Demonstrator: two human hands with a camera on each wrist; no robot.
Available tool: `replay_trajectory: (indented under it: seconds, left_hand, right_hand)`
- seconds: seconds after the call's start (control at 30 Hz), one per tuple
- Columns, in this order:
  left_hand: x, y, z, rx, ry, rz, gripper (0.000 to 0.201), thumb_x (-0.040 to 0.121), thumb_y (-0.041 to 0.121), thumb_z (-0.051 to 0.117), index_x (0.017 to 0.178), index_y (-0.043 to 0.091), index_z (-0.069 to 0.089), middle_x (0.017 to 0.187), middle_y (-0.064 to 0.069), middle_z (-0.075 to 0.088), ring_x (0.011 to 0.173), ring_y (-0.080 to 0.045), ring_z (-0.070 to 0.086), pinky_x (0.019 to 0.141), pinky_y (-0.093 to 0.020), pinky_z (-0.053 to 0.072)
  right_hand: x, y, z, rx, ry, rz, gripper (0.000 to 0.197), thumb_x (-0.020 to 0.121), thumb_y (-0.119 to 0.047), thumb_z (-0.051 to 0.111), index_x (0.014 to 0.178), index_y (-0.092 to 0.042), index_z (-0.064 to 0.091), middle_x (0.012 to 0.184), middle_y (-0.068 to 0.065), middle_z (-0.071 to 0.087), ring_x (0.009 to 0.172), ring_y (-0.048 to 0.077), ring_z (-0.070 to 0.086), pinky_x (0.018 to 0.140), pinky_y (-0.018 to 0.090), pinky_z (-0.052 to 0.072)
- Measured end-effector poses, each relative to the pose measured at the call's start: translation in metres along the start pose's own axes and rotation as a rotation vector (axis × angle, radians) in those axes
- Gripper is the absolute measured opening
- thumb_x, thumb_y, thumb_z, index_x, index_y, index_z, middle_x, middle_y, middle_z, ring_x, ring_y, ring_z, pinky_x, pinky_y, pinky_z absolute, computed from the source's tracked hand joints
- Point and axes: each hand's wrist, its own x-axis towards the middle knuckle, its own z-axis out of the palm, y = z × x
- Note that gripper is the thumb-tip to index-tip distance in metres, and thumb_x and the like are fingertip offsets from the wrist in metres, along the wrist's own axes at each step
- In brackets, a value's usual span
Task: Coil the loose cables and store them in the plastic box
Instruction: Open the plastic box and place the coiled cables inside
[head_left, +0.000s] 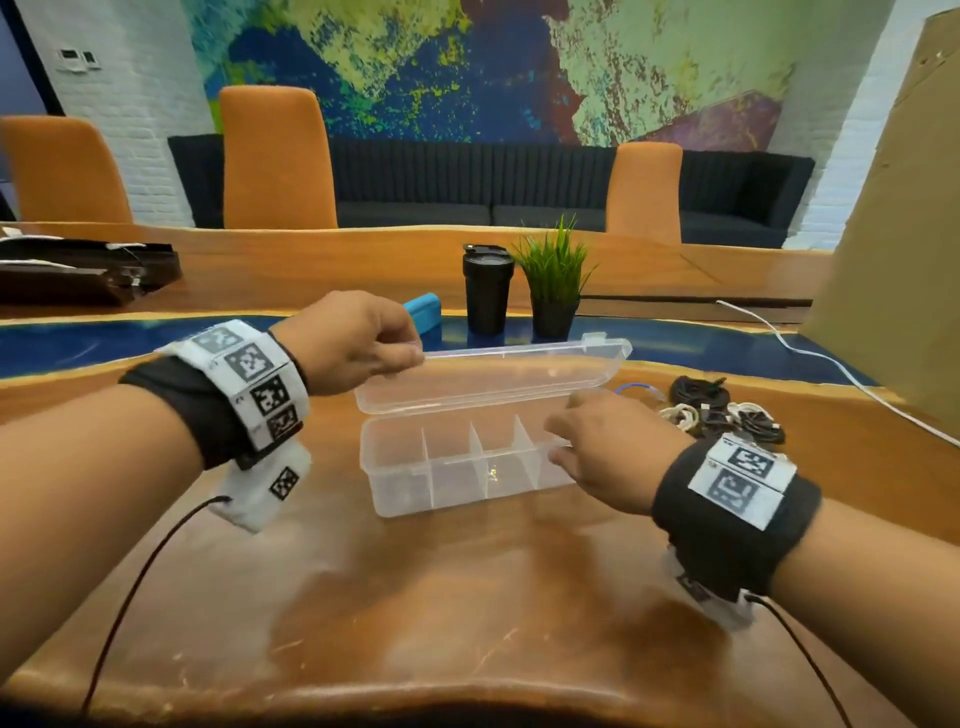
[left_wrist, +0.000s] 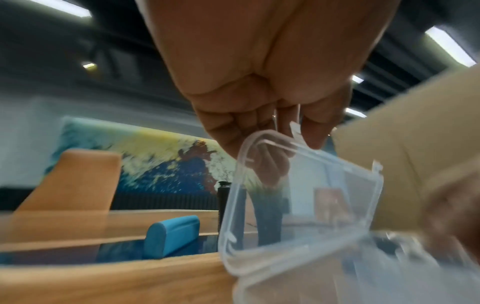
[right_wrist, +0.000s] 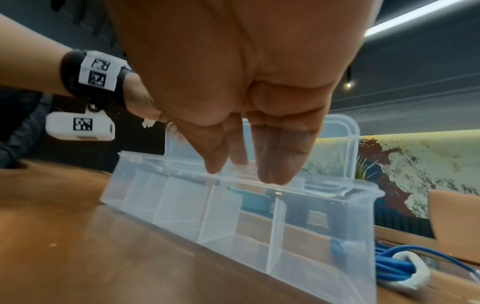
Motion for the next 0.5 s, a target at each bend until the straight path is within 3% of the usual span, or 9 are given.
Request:
replay_trajectory:
  seconds: [0.1,0.13,0.17,0.27,0.37,0.4,0.5]
  left_hand:
    - [0.009,-0.019,0.0,-0.328,0.067,-0.136,0.016,0.092,0.029,0.068,0.09,0.014,0.071,0.08,-0.002,0.076,0.071,-0.014,0.073,0.064,-0.03,0.054]
    - [0.011,-0.031,0.003,-0.425,0.097,-0.203,0.019,0.092,0.027,0.068,0.091,0.009,0.07,0.082,-0.006,0.077,0.069,-0.016,0.073,0.063,-0.031,0.053]
    - [0.012,-0.047,0.008,-0.5,0.125,-0.274,0.022,0.092,0.027,0.068,0.092,0.006,0.069,0.083,-0.01,0.077,0.069,-0.019,0.072,0.062,-0.031,0.052]
    - [0.008,-0.09,0.028,-0.612,0.088,-0.507,0.031,0.088,0.036,0.071,0.093,0.005,0.071,0.083,-0.011,0.076,0.073,-0.026,0.071,0.07,-0.036,0.057]
    - [0.0,-0.119,0.055,-0.8,-0.023,-0.739,0.035,0.089,0.032,0.07,0.101,-0.001,0.071,0.085,-0.013,0.075,0.072,-0.023,0.07,0.082,-0.038,0.059]
    - [-0.003,-0.124,0.064,-0.907,-0.033,-0.814,0.038,0.088,0.03,0.071,0.107,-0.003,0.069,0.089,-0.016,0.075,0.071,-0.023,0.07,0.081,-0.037,0.06]
    - [-0.002,-0.125,0.085,-1.237,0.031,-0.936,0.043,0.082,0.027,0.074,0.114,0.0,0.066,0.086,-0.015,0.075,0.062,-0.018,0.069,0.055,-0.028,0.06]
  right_hand:
    - [0.019,0.002,0.003,-0.087,-0.005,-0.024,0.021,0.094,-0.015,0.048,0.098,-0.019,0.069,0.099,0.002,0.06,0.087,0.02,0.054,0.053,0.019,0.026]
    - [0.023,0.003,0.003,-0.091,-0.011,-0.008,0.022,0.092,-0.011,0.048,0.095,-0.019,0.069,0.098,0.001,0.059,0.084,0.019,0.052,0.05,0.017,0.02]
    - [0.028,0.004,0.002,-0.067,-0.013,0.013,0.024,0.092,-0.009,0.048,0.095,-0.021,0.069,0.099,-0.001,0.059,0.084,0.019,0.052,0.051,0.017,0.022]
    - [0.043,0.006,0.002,0.011,-0.033,0.037,0.029,0.094,-0.008,0.048,0.106,-0.023,0.07,0.106,-0.002,0.066,0.093,0.019,0.061,0.074,0.026,0.051]
    - [0.061,0.005,0.002,0.077,-0.03,0.086,0.034,0.092,-0.004,0.05,0.111,-0.023,0.071,0.108,0.001,0.068,0.094,0.021,0.063,0.085,0.035,0.056]
    - [0.067,0.006,0.002,0.101,-0.03,0.111,0.035,0.091,-0.003,0.05,0.112,-0.022,0.07,0.108,0.002,0.068,0.095,0.022,0.064,0.086,0.036,0.056]
    - [0.079,0.008,0.001,0.108,-0.031,0.129,0.035,0.09,0.0,0.049,0.113,-0.017,0.07,0.109,0.006,0.07,0.098,0.026,0.064,0.089,0.038,0.054]
